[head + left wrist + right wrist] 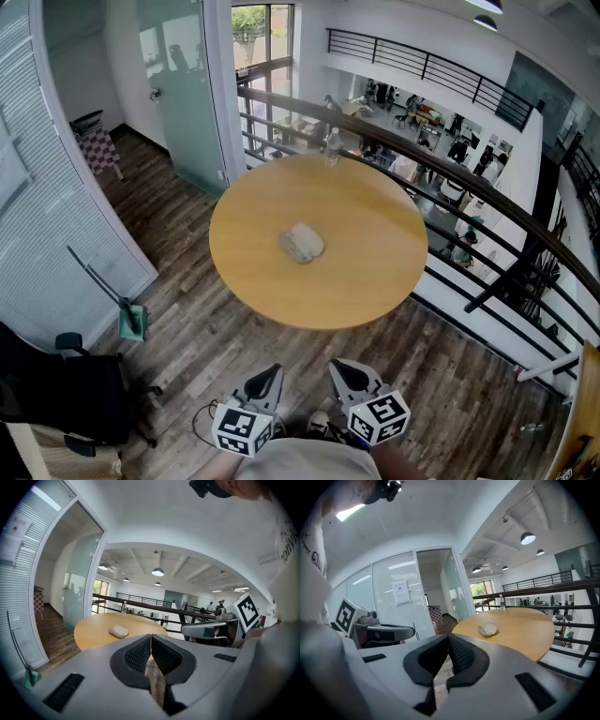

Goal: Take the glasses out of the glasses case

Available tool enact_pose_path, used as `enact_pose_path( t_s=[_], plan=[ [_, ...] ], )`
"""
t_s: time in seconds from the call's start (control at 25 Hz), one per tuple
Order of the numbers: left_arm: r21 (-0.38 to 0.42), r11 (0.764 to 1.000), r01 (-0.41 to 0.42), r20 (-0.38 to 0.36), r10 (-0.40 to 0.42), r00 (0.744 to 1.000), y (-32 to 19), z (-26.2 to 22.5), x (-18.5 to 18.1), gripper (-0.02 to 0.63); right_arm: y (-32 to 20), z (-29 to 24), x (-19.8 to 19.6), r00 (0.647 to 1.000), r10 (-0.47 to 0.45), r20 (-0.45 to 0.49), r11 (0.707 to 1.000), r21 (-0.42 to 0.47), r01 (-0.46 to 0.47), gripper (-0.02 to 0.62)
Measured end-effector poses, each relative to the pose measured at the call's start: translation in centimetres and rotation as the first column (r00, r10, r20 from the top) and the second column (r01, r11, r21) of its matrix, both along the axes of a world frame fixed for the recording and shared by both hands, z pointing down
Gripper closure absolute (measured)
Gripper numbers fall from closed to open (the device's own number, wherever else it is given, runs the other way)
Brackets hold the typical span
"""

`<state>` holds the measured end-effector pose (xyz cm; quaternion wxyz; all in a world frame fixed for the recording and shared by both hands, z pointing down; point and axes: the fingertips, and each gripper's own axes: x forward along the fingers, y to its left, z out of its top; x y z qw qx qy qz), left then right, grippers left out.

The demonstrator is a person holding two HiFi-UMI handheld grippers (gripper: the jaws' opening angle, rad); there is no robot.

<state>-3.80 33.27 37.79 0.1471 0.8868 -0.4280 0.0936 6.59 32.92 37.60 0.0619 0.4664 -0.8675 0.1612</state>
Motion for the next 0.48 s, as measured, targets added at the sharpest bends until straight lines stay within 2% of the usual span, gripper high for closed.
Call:
enact_pose_path(
  t_s=[0.48],
  plan=[
    [-0.008, 1.0, -0.018, -0.003, 0.018, 1.0, -0.13, 0.26, -0.2, 0.581, 0.09, 0.21, -0.24, 1.0, -0.002, -0.011, 1.0, -0.002, 0.002, 0.571]
  ],
)
